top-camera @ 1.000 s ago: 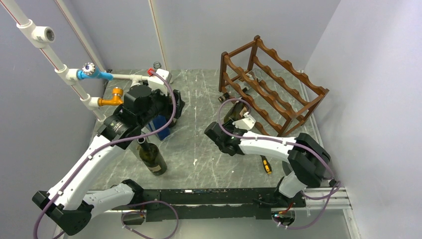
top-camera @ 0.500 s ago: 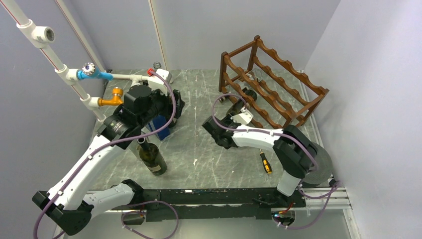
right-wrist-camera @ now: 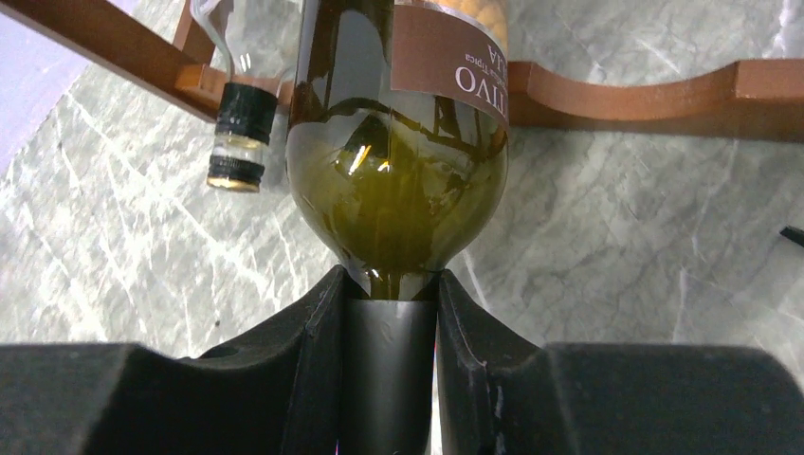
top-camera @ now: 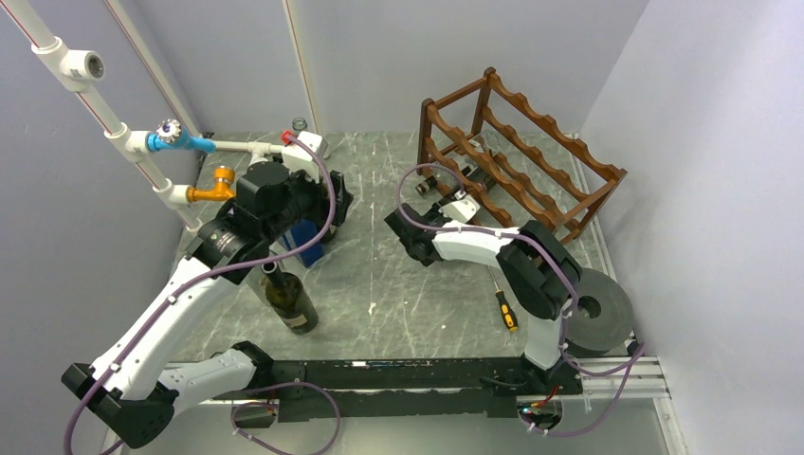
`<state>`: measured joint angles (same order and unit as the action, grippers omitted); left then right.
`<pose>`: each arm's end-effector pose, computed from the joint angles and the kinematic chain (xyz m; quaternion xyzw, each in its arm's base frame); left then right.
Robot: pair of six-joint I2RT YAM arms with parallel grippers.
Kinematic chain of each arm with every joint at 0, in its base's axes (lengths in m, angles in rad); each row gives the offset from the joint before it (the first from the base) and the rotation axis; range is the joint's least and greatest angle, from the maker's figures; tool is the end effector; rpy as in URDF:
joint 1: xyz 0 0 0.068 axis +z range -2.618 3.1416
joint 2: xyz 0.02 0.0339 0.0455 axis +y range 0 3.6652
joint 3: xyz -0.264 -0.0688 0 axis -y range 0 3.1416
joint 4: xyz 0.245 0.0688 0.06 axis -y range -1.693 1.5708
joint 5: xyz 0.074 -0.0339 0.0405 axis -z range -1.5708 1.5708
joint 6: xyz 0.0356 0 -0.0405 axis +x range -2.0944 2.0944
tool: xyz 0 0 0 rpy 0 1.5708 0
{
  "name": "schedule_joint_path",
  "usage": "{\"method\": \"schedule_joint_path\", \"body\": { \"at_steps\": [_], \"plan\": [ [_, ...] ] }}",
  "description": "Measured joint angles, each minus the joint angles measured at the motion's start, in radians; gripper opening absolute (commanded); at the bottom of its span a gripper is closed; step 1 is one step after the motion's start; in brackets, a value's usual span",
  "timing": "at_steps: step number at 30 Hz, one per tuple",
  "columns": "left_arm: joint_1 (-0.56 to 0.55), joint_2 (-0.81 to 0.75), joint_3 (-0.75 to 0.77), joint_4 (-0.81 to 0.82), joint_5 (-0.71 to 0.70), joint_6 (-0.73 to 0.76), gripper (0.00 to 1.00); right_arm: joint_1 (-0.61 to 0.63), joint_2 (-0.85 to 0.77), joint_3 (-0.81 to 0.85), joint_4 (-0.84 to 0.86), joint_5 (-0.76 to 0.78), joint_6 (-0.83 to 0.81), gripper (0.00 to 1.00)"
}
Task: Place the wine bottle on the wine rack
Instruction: Place the wine bottle in the wine rack.
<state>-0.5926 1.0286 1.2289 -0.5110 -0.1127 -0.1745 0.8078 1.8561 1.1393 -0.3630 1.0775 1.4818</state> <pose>0.1815 -0.1174 0.4137 0.1350 0.7960 -0.1779 0.5625 0.2723 0.2394 0.1710 0.3930 0.7446 -0.0157 0.5394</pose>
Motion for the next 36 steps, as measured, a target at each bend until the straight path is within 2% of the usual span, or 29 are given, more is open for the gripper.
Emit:
{"method": "schedule_joint_path", "body": {
  "at_steps": [16,21,28,36],
  "plan": [
    [0.0,0.0,-0.003,0.003,0.038,-0.007,0.87,-0.063,0.182,0.232,-0.051,0.052,-0.064,0.0],
    [0.0,0.0,-0.003,0.003,0.05,-0.015,0.86,-0.082,0.203,0.286,-0.147,0.054,-0.014,0.0],
    [0.0,0.002,-0.003,0.003,0.065,-0.03,0.86,-0.095,0.261,0.387,-0.352,0.086,0.136,0.0],
    [0.0,0.003,-0.003,0.003,0.071,-0.03,0.86,-0.116,0.266,0.395,-0.389,0.092,0.143,0.0]
  ]
}}
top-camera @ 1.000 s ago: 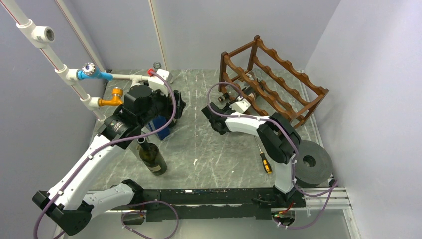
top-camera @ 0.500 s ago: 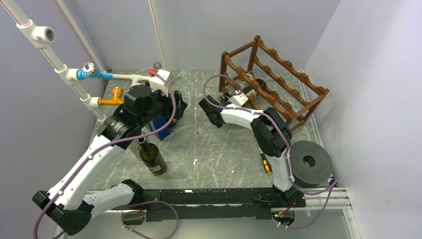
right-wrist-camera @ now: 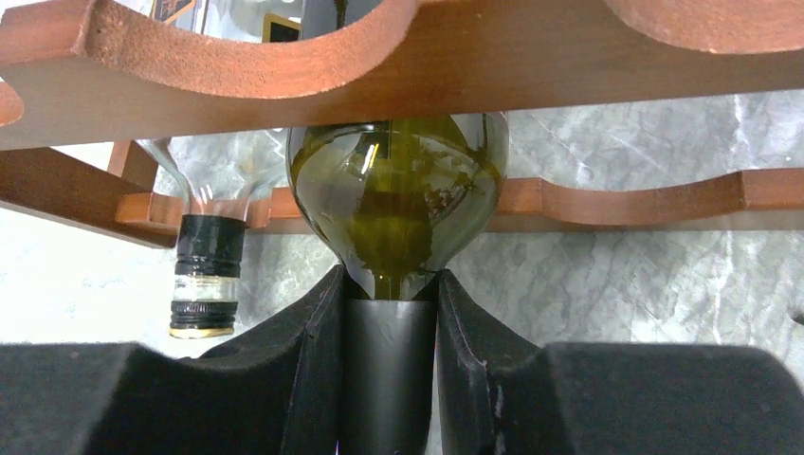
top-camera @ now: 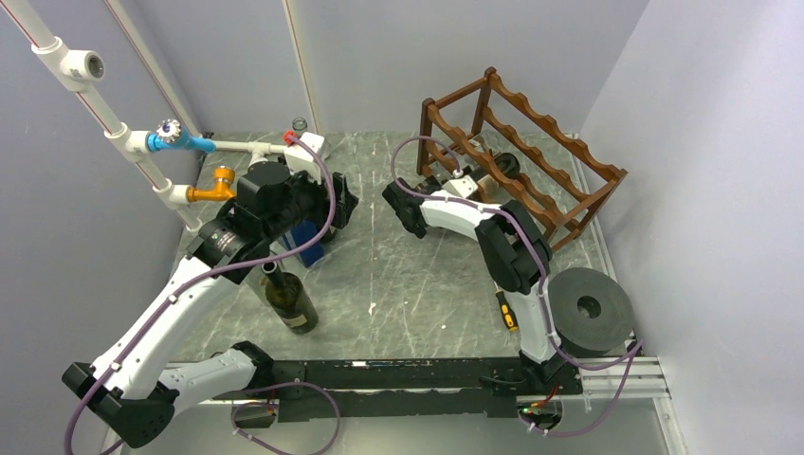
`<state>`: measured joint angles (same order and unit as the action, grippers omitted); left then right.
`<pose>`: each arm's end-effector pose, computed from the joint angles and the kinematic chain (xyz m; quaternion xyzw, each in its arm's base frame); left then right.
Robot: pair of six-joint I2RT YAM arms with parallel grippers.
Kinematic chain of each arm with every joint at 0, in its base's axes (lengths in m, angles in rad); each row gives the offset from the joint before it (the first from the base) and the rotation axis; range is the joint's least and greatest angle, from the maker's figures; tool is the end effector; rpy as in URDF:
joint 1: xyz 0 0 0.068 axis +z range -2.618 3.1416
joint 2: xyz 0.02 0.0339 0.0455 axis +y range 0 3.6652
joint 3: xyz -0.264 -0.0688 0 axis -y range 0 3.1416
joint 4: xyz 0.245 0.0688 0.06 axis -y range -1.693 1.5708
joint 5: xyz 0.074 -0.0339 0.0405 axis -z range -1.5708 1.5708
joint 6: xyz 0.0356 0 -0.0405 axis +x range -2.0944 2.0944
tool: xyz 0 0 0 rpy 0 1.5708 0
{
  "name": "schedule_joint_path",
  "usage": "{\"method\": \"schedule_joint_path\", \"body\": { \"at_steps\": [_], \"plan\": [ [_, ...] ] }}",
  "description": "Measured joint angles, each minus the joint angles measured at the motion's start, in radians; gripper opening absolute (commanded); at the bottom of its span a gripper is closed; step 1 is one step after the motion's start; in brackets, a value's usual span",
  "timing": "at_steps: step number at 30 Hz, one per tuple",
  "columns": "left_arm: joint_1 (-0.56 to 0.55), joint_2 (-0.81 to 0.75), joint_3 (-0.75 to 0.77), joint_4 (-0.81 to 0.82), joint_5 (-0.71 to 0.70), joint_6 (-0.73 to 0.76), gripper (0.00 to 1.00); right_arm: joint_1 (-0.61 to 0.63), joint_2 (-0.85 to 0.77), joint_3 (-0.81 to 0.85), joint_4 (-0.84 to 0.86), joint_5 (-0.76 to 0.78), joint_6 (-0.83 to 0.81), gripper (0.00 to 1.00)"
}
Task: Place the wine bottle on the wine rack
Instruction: Place the wine bottle in the wine rack.
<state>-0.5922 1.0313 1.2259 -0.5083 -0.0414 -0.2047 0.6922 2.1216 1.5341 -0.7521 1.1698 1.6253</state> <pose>0.1812 -0.1201 0.4124 0.1438 0.7959 -0.2126 0.5483 0.3408 0.2399 0.1670 0.4294 0.7110 -0.1315 0.5410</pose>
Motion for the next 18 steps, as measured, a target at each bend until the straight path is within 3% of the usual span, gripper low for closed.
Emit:
{"method": "schedule_joint_path", "body": {
  "at_steps": [8,18],
  "plan": [
    [0.0,0.0,0.0,0.0,0.0,0.0,0.86,-0.038,0.0,-0.01,0.115,-0.002,-0.143,0.0],
    [0.0,0.0,0.0,0.0,0.0,0.0,0.87,-0.063,0.001,0.008,0.11,-0.008,-0.187,0.0]
  ]
}}
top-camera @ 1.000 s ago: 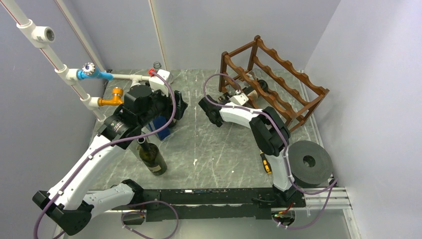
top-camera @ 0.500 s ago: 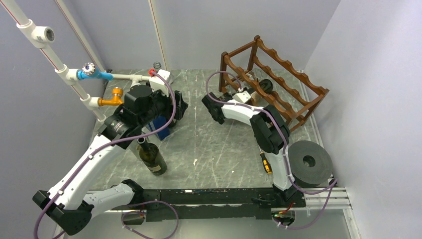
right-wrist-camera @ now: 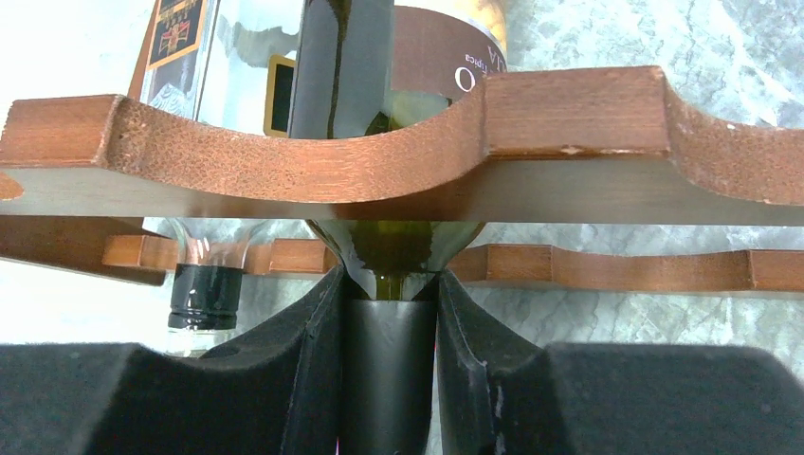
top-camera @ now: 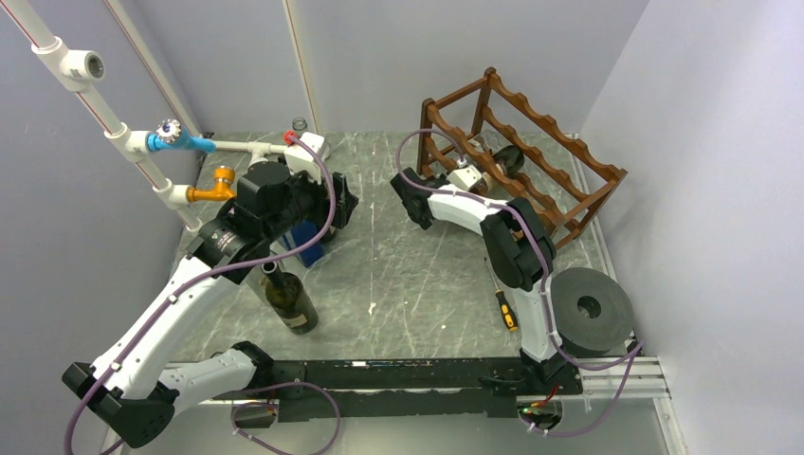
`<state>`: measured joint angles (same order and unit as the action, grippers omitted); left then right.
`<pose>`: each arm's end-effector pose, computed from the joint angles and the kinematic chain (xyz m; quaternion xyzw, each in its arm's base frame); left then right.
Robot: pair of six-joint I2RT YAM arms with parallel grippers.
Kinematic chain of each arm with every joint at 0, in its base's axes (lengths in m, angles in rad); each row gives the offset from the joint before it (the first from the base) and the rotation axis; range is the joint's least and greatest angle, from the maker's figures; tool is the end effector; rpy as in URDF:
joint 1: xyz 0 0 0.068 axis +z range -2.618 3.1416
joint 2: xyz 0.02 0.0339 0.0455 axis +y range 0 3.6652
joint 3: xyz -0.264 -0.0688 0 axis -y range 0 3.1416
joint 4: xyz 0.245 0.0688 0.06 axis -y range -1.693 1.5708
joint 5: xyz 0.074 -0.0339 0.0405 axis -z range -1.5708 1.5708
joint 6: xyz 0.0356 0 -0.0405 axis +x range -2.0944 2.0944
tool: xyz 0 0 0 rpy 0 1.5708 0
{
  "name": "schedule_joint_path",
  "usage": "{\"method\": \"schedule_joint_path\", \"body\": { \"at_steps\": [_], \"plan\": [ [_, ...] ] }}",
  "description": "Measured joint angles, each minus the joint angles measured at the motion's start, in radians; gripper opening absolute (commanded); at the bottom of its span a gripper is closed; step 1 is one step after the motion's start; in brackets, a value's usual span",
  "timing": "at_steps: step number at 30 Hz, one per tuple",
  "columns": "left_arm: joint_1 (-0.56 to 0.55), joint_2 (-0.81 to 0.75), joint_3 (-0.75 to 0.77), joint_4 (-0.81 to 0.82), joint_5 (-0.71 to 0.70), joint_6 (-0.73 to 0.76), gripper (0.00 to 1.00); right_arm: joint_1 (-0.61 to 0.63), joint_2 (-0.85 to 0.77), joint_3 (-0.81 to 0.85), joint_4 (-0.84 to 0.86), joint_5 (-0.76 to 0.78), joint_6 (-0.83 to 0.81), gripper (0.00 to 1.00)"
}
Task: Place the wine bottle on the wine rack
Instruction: Place the wine bottle in the wine rack.
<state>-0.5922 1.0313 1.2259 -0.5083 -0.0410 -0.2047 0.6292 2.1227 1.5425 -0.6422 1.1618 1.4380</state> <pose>0.1812 -0.1201 0.4124 0.1439 0.7959 -0.2128 0.5482 0.3639 0.2245 0.1713 0.4114 0.7195 -0.1521 0.5385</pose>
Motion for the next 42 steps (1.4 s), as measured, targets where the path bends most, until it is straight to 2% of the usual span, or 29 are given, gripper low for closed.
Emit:
{"method": "schedule_joint_path", "body": {
  "at_steps": [14,24,29,33,36,42],
  "plan": [
    [0.0,0.0,0.0,0.0,0.003,0.0,0.87,-0.018,0.021,0.085,-0.085,-0.065,-0.029,0.0],
    [0.0,0.0,0.0,0.0,0.005,0.0,0.87,-0.026,0.073,0.177,-0.262,-0.06,0.068,0.0],
    [0.0,0.0,0.0,0.0,0.011,0.0,0.87,-0.027,0.073,0.178,-0.269,-0.061,0.061,0.01],
    [0.0,0.0,0.0,0.0,0.011,0.0,0.87,-0.032,0.073,0.173,-0.233,-0.063,0.025,0.12],
    [0.0,0.0,0.0,0.0,0.011,0.0,0.87,-0.039,0.073,0.172,-0.217,-0.065,0.001,0.3],
    [0.0,0.0,0.0,0.0,0.011,0.0,0.87,-0.048,0.073,0.172,-0.201,-0.049,-0.035,0.58]
  ]
}}
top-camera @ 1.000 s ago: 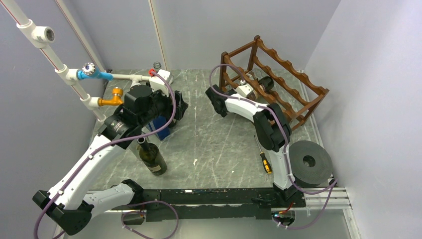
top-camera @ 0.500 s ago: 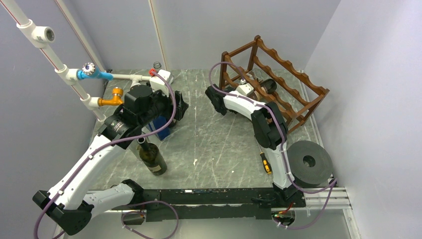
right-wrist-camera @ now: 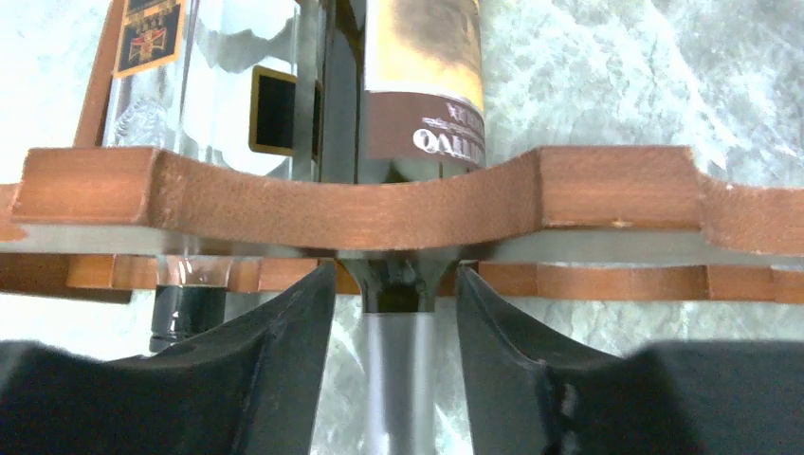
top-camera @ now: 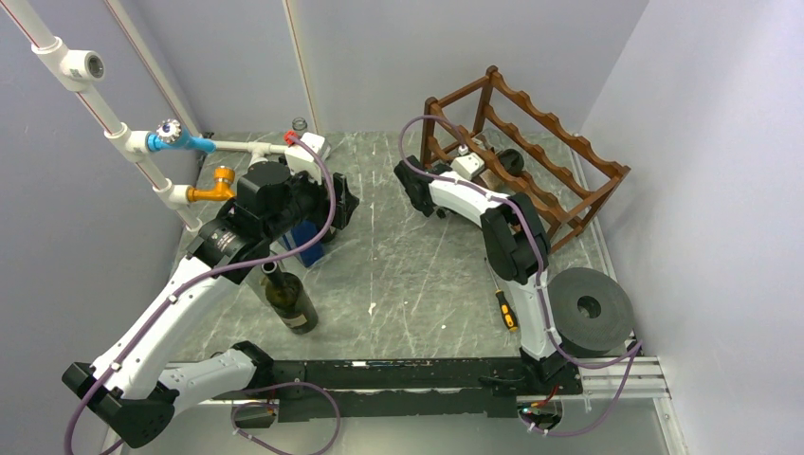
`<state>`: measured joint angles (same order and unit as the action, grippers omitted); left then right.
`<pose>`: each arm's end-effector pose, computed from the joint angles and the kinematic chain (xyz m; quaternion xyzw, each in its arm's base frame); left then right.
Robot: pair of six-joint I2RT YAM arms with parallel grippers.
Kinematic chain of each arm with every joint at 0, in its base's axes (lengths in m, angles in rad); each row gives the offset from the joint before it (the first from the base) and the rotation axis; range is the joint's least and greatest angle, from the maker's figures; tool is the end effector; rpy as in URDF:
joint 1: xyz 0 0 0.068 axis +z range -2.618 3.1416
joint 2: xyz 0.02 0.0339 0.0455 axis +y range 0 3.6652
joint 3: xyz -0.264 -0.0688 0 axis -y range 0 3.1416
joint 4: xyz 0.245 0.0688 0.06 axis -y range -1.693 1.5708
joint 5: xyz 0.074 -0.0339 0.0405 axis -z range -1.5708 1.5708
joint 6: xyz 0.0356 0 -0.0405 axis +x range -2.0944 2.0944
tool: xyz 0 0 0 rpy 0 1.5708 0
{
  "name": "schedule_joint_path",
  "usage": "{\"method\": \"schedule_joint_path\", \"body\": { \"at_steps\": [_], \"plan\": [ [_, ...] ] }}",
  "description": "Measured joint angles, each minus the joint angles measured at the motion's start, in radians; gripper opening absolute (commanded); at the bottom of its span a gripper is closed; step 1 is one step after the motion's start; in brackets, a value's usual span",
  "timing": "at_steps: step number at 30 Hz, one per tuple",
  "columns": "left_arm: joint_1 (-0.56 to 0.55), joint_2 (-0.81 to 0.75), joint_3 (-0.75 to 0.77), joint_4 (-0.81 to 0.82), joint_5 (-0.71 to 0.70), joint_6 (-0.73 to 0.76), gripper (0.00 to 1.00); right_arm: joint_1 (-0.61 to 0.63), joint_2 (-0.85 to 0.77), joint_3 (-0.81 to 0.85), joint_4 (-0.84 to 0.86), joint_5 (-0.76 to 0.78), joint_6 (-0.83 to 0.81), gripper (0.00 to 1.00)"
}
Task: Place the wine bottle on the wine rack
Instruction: Place the wine bottle in the wine rack.
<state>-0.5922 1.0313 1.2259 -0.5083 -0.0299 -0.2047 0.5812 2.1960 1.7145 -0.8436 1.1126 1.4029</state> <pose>0.1810 -0.1205 0.4124 0.1471 0.7954 -0.2170 0.5465 0.3863 0.2156 0.1802 0.3959 0.7468 -0.1995 0.4956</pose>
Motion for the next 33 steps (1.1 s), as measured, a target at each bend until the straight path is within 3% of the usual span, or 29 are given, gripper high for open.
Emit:
{"method": "schedule_joint_path", "body": {
  "at_steps": [2,7,20,33],
  "plan": [
    [0.0,0.0,0.0,0.0,0.0,0.0,0.87,0.0,0.0,0.0,0.014,0.019,-0.013,0.67],
    [0.0,0.0,0.0,0.0,0.0,0.0,0.87,-0.004,-0.001,-0.006,0.044,0.042,-0.037,0.74],
    [0.0,0.0,0.0,0.0,0.0,0.0,0.87,0.048,-0.026,-0.111,0.153,-0.008,-0.133,0.78],
    [0.0,-0.003,0.0,0.0,-0.007,0.001,0.91,0.122,-0.274,-0.407,0.489,-0.289,-0.455,0.82]
  ]
}}
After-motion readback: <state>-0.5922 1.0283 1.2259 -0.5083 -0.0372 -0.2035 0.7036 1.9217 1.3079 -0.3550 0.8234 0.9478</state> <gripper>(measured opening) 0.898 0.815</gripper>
